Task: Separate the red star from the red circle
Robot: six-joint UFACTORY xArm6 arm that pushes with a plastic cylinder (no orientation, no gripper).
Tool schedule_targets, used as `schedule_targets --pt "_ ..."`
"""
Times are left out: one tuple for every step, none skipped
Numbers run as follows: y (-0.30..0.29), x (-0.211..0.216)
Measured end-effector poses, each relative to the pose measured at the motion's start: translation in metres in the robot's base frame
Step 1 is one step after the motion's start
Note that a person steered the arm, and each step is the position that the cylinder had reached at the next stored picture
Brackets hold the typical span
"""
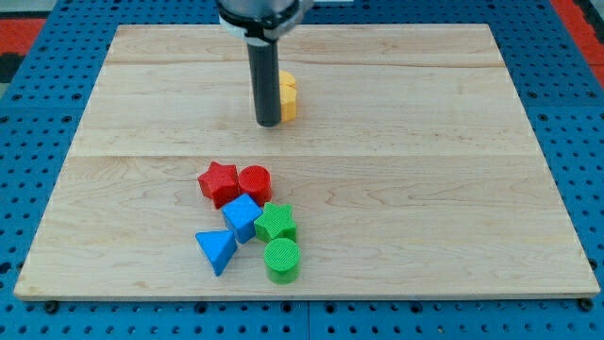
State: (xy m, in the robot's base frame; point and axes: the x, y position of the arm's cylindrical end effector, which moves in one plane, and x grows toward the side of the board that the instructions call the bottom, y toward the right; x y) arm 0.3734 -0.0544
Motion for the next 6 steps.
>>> schedule_targets --pt "-0.005 -0.010" --pt "0.003 0.052" --pt "0.038 0.100" --pt "-0.003 0.128" --pt "-0.033 0.149" --pt "-0.082 0.149"
